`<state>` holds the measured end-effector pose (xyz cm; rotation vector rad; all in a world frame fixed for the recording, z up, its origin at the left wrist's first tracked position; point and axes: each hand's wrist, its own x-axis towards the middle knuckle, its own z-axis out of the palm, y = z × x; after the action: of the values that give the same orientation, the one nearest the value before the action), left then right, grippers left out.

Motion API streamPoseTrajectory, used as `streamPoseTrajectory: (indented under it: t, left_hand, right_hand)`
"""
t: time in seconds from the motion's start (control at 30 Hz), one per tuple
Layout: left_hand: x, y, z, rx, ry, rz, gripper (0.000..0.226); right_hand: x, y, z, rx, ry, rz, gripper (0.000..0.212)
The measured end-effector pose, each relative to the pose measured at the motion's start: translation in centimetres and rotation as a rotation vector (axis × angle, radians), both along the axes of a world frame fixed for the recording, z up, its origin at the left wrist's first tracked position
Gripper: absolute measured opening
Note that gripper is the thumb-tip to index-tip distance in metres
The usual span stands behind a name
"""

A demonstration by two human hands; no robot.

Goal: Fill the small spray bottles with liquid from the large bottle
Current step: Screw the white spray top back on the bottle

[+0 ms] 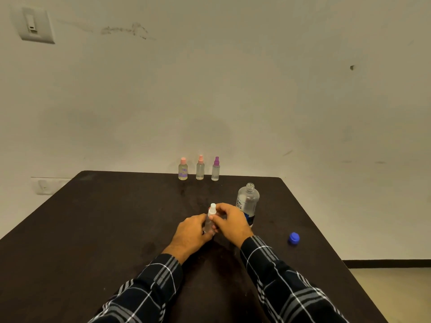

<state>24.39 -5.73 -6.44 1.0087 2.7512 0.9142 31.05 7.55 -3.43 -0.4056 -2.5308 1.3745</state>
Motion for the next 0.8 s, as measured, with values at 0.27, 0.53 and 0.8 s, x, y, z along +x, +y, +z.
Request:
streamPoseTrajectory:
  t: [0.27,0.53,0.8]
  left_hand:
    - [0.0,0.2,-0.4,-0.005,-0.010,0.032,0.032]
    - [-2.1,2.6,-0.4,0.017,-0.044,0.006,0.044]
    - [-6.7,9.2,0.6,0.015,0.022,-0.032,0.049]
  right_hand:
    - [4.0,2.6,-1.4,-0.020,0.178,-0.775,0.056]
    - [1.6,6.2,-3.4,-0.042,0.007,-0.437,0.078]
    - [0.0,9.6,-4.1,0.088,-0.009,-0.504,0.070]
